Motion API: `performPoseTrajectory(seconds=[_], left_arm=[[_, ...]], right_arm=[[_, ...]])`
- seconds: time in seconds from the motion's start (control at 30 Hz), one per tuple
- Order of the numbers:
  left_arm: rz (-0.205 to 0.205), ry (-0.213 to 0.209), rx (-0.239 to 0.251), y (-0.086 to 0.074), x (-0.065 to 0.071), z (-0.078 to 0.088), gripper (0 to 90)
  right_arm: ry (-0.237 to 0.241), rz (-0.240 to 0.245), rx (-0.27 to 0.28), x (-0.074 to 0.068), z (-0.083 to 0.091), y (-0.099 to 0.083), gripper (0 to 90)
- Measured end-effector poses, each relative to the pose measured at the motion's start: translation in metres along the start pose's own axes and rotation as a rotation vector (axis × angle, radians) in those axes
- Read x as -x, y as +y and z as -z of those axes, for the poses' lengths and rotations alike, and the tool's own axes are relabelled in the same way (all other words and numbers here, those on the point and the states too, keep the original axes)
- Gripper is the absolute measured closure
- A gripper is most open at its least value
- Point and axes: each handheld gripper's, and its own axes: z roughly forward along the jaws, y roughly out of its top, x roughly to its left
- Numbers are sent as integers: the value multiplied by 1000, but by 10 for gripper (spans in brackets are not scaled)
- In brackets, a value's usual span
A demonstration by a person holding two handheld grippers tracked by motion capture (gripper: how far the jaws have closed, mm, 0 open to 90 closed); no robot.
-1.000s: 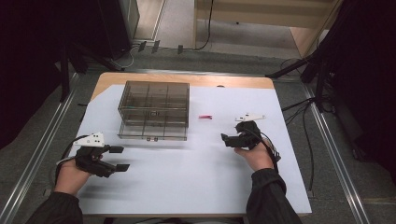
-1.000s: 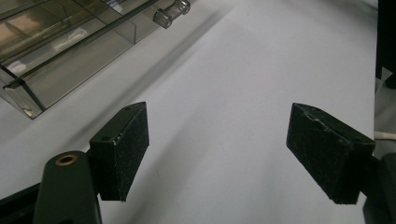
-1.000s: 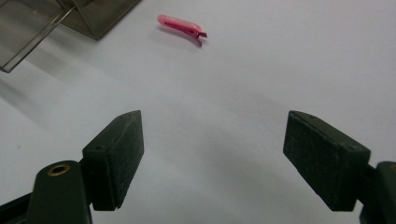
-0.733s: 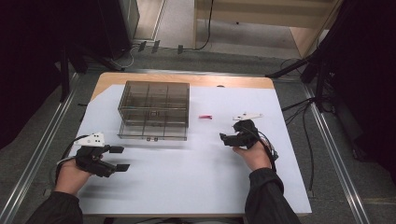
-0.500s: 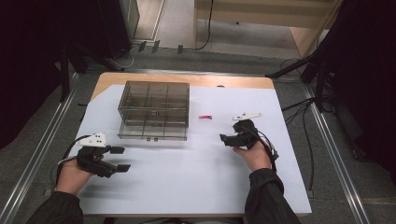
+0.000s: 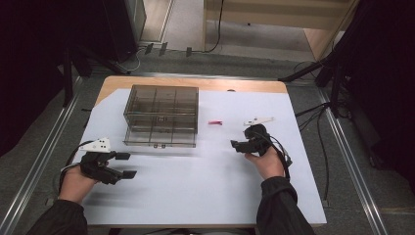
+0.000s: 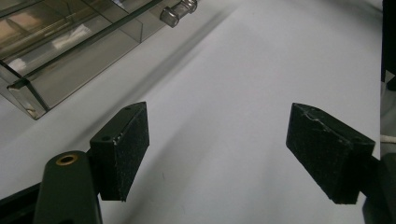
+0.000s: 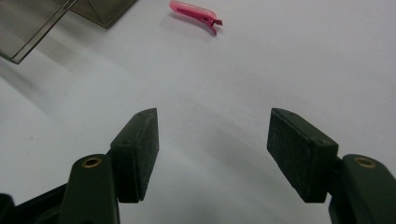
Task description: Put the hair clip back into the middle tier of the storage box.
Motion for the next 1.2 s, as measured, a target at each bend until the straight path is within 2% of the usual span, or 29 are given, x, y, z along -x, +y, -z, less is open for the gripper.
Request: performPoseTrajectory(seconds=[0.53,0.7,0.83,0.9,0.97,1.07,1.2], left_arm=[[-2,3,-3,-1,3,2,223],[-1,9,1,-3,4,3,223],[1,9,-3,-4,5,4,223],[2,15,-3,-4,6,4,223],[1,18,-5,-5,6,5,223],[4,17,-5,-7,8,7,223],[9,29,-4,-9,9,9,223]], right_arm=[[14,9,-7,1,-1,2,367],[18,18,-4,2,-1,6,394],[16,33,-3,3,0,11,454],[22,42,-15,4,-1,14,473],[25,32,-26,4,-2,16,474],[53,8,-61,6,-7,21,480],[53,33,-69,5,-10,26,500]])
